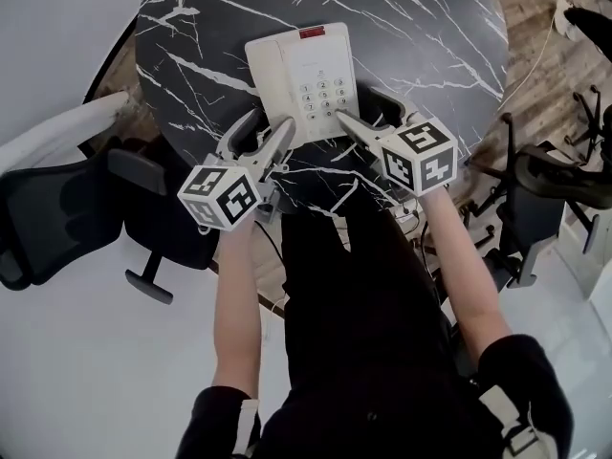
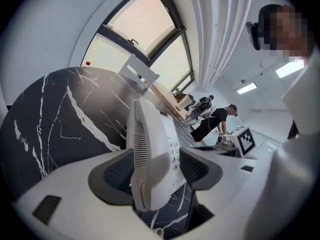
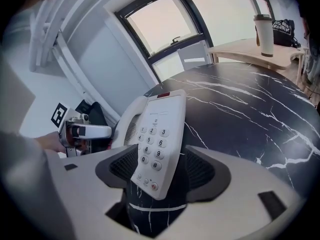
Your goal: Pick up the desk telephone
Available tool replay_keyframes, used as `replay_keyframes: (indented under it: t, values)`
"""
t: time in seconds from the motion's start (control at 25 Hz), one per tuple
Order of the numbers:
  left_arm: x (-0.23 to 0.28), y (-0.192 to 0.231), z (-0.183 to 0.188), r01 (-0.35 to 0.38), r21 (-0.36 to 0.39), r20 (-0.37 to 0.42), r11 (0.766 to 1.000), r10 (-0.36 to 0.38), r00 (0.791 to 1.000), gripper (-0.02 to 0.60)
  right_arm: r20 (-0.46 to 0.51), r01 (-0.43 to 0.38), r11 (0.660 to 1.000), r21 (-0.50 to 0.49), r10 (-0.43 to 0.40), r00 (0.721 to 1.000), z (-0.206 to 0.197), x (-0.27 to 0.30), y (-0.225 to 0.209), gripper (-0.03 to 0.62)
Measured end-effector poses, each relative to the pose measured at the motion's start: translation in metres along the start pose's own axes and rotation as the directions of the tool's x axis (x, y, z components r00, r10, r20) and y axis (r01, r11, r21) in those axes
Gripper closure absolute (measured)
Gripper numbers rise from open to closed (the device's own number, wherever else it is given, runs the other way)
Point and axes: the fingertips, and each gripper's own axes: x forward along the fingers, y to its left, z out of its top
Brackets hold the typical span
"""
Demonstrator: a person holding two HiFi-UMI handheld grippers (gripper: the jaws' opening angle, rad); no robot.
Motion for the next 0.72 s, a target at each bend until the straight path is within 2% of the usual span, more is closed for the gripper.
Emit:
replay_keyframes:
  t: [0.2, 0.72]
  values:
    - [0.01, 0.005, -0.002, 0.021, -0.028, -0.024, 0.999, -0.021, 0.999, 0.262, -0.002, -0.015, 1.0, 0.0, 0.015, 1.0, 0.002, 0.009, -0.002, 0.296]
    - [0.025, 0.013, -0.002, 0.059, -0.059, -0.048, 0.997, -0.062, 0.997, 0.249, -0.028, -0.046, 0.999, -0.003, 0.046, 0.999, 0.004, 0.026, -0.001, 0.295]
